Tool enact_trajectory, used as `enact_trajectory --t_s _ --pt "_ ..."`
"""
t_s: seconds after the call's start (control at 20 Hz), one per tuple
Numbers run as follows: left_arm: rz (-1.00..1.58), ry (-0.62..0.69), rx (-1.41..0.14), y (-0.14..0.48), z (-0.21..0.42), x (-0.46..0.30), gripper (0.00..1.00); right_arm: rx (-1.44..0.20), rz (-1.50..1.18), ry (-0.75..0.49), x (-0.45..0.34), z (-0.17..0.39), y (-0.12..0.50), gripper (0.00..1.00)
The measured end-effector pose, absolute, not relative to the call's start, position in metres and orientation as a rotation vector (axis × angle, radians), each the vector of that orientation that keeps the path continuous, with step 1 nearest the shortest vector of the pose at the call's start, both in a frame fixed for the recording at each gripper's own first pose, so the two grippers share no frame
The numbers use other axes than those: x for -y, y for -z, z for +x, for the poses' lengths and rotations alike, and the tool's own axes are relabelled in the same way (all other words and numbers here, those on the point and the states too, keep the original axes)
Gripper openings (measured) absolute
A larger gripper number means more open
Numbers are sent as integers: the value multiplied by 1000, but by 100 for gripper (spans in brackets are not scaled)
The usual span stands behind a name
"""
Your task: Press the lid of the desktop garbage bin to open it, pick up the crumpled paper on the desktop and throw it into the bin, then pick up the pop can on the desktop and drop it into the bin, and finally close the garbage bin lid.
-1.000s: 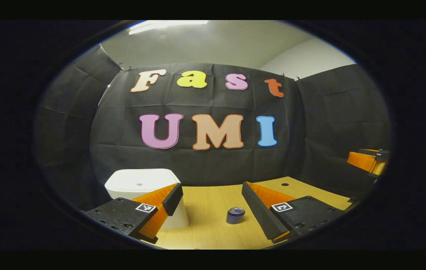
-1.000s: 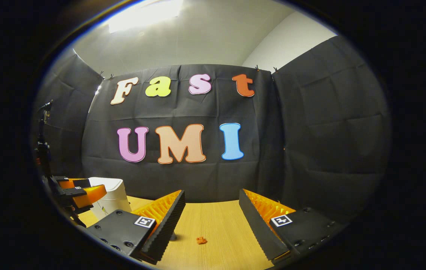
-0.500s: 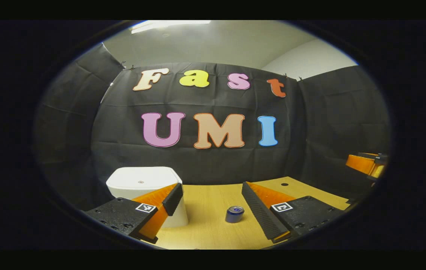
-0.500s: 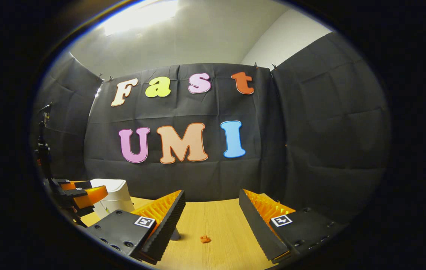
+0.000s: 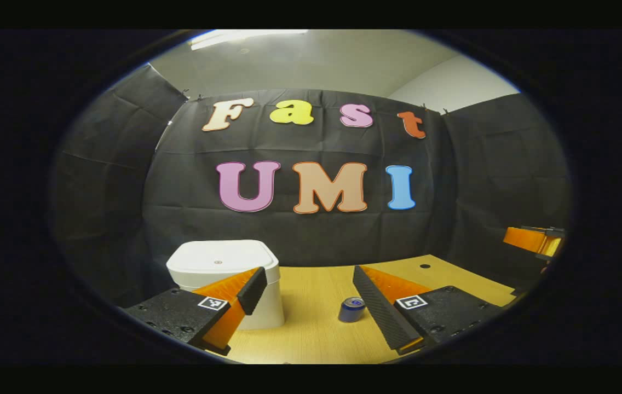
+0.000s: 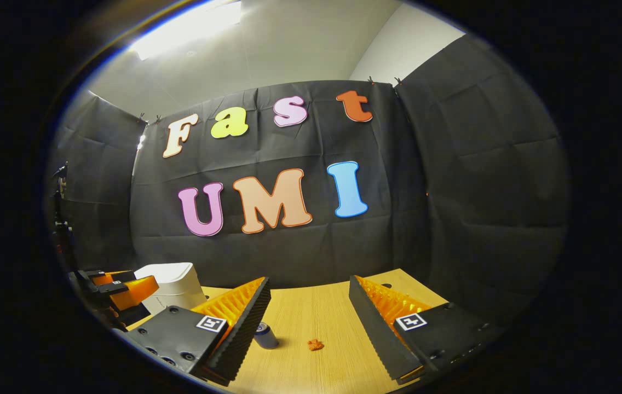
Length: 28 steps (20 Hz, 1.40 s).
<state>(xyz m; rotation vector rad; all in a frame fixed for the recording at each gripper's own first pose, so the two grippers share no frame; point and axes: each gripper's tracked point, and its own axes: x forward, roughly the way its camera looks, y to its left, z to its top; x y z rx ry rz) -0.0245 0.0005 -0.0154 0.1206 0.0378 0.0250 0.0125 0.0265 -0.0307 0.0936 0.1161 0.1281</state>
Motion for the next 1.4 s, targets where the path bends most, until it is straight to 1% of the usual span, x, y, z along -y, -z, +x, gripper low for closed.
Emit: enact_trajectory --t_s 0.35,0.45,0.55,0.6,0.65,0.75,0.9,1.1,1.2,1.3,1.35,1.4 --pt "108 -46 -27 8 -14 -12 96 -104 97 -146 -31 22 27 96" --pt "111 -65 -27 5 -10 -21 59 -103 96 -154 -36 26 26 96" --pt "137 -129 -16 -3 -2 -47 22 -103 91 -159 -38 28 26 96" --pt "140 -129 -19 -5 3 -54 3 -103 88 -160 -39 28 27 96" --pt "130 -128 -29 -8 18 -62 0 -106 86 -162 -40 29 28 96" --pt "107 -131 -43 -12 43 -88 0 -116 89 -166 -44 30 32 96" --pt "53 -186 -192 14 74 -134 0 -127 88 -156 -43 31 38 96" --pt "-5 -240 -327 52 84 -171 0 -141 81 -123 -36 30 43 96" --pt "-20 -217 -289 45 86 -170 0 -151 89 -108 -32 31 46 96" --pt "-81 -204 -298 52 85 -170 0 -162 99 -101 -31 32 50 96" --pt "-107 -196 -256 49 90 -169 0 -169 104 -102 -32 33 51 96" --pt "-120 -189 -273 53 88 -168 0 -179 108 -109 -35 32 55 96"
